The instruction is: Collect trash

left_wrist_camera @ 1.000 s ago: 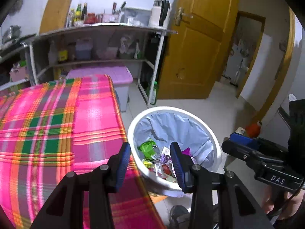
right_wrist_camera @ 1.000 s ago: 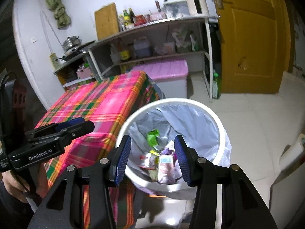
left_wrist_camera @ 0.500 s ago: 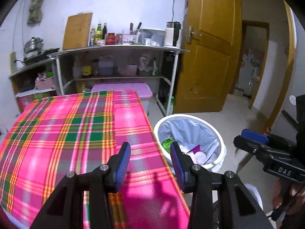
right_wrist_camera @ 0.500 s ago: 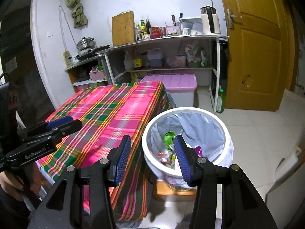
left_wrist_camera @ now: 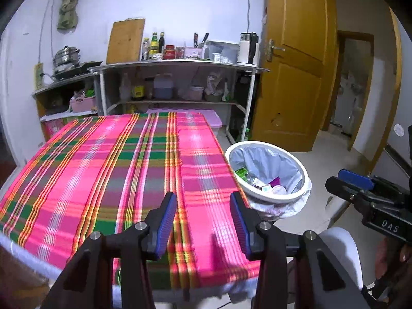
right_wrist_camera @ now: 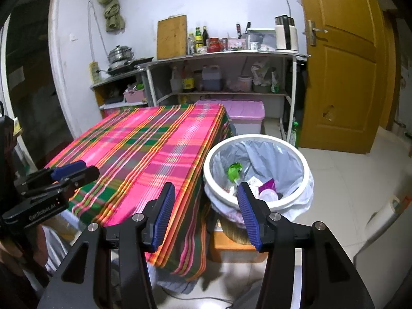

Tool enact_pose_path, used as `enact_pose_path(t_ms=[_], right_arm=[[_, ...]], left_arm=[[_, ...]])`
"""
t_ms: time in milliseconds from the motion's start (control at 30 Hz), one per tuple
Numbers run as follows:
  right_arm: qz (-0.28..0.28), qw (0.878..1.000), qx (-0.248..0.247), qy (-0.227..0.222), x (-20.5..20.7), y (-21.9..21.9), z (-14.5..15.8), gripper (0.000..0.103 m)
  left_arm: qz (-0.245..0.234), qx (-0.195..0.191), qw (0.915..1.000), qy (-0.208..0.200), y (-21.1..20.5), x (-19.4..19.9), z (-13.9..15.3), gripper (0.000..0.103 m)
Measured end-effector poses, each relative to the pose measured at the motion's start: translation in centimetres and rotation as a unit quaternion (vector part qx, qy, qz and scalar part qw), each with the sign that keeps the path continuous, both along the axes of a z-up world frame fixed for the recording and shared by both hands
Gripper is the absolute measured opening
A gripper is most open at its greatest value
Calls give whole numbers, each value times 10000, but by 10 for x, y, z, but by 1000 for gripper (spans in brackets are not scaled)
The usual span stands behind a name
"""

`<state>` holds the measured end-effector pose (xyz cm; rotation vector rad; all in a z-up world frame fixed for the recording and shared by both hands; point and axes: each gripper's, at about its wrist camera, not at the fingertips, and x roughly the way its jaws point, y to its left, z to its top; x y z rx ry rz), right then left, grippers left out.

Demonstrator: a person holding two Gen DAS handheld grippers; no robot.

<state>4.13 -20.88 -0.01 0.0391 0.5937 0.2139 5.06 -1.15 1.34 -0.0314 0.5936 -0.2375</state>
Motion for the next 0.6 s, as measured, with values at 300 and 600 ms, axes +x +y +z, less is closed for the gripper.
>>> enact_pose_path(t_ms=[300, 600], right_arm=[[38, 10000, 61, 69, -22, 7, -9, 51], [85, 9999, -12, 88, -32, 13, -13, 52]], left_arm=[[268, -38, 9996, 87, 16, -32, -9, 43], [396, -27, 9991, 118, 14, -46, -8, 43]])
